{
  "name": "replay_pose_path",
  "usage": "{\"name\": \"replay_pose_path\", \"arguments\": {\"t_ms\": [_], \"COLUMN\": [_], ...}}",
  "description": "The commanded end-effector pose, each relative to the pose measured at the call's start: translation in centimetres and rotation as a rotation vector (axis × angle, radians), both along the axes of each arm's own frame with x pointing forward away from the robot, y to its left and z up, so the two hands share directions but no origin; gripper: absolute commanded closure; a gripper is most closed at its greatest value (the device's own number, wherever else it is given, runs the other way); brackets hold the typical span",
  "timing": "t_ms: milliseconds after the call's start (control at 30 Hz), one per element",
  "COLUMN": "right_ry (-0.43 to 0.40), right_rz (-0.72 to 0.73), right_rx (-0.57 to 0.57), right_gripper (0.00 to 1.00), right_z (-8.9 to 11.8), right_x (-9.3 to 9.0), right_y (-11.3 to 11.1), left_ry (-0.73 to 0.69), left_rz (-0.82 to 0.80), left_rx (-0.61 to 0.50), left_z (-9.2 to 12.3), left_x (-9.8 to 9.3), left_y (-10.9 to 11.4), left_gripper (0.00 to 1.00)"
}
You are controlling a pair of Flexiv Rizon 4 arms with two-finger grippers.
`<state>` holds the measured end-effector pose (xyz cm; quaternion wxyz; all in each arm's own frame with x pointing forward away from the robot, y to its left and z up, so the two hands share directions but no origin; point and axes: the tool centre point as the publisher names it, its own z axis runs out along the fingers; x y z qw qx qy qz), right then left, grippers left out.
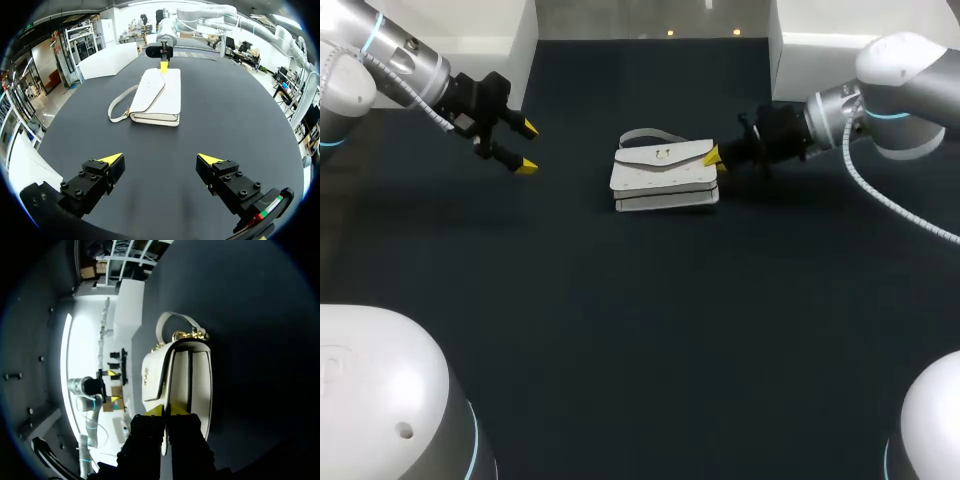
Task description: Pick up the bag, open it, inspect its contents, close it, and place it on the opposite side
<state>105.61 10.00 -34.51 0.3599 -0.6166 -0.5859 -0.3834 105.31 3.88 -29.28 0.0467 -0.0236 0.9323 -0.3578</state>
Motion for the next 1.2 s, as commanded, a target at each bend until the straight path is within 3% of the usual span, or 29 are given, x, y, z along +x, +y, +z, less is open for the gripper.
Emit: {"name": "replay_pose_path", "arguments": {"t_ms": [33, 367, 633, 1100, 1133, 1167, 1200], "right_ry": [-0.002, 0.027, 0.016, 0.027, 0.029, 0.031, 0.032], "right_rz": [0.015, 0.051, 0.056, 0.050, 0.050, 0.049, 0.048], "right_rx": [0.017, 0.049, 0.055, 0.054, 0.053, 0.053, 0.053], "right_gripper": [1.00, 1.00, 1.00, 1.00, 0.86, 0.56, 0.09], "right_z": [-0.4, -1.7, -1.3, -1.8, -1.9, -1.9, -1.9], "right_x": [0.1, 1.2, 1.3, 1.7, 1.7, 1.7, 1.7], "right_y": [1.3, 3.6, 5.0, 4.8, 4.8, 4.8, 4.7], "left_ry": [-0.002, -0.002, -0.002, -0.002, -0.002, -0.002, -0.002], "left_rz": [-0.001, -0.001, -0.001, -0.001, -0.001, -0.001, -0.001], "left_rx": [-0.003, -0.003, -0.003, -0.003, -0.003, -0.003, -0.003], "left_z": [-0.1, -0.1, -0.1, -0.1, -0.1, -0.1, -0.1], "left_x": [0.0, 0.0, 0.0, 0.0, 0.0, 0.0, 0.0], "left_y": [0.0, 0.0, 0.0, 0.0, 0.0, 0.0, 0.0], "left_gripper": [0.00, 0.00, 0.00, 0.00, 0.00, 0.00, 0.00]}}
